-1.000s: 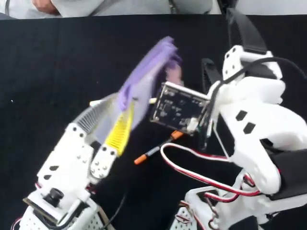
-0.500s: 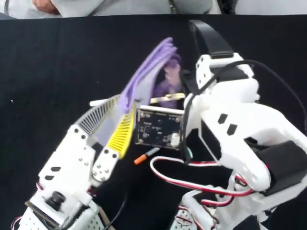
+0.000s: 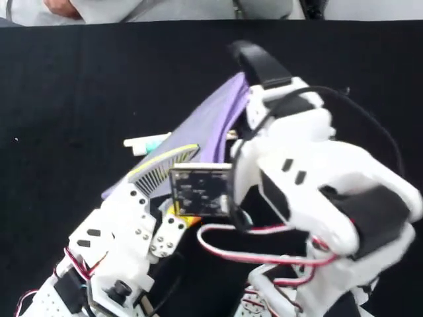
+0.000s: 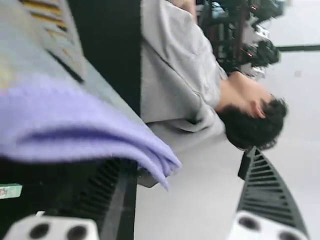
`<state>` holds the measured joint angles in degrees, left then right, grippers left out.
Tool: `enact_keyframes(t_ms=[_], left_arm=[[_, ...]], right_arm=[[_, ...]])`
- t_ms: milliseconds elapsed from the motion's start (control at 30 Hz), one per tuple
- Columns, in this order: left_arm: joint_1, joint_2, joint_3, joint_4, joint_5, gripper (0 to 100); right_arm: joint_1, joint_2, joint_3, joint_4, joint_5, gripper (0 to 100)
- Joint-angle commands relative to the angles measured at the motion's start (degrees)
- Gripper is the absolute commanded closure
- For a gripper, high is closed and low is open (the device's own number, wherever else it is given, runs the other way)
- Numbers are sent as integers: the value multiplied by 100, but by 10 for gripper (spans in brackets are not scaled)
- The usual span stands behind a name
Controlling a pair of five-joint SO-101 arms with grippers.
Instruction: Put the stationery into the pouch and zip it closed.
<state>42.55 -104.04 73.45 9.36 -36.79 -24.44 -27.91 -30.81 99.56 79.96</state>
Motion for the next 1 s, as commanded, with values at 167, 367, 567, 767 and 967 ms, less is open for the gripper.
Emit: enact_keyframes(t_ms=[167, 367, 567, 767, 967], left_arm=[[101, -35, 242, -9, -615, 970], [-224, -44, 470, -26, -651, 970], [-286, -44, 453, -70, -651, 970], [-286, -44, 884, -1591, -651, 970], [-295, -44, 1938, -3525, -677, 970]], right_arm=[[141, 66, -4, 123, 246, 673], [1222, 110, -734, -9, 193, 673], [2338, 110, -840, -378, -659, 673], [2769, 312, -760, -1600, -4941, 674], [2769, 637, -831, -1530, -9240, 671]])
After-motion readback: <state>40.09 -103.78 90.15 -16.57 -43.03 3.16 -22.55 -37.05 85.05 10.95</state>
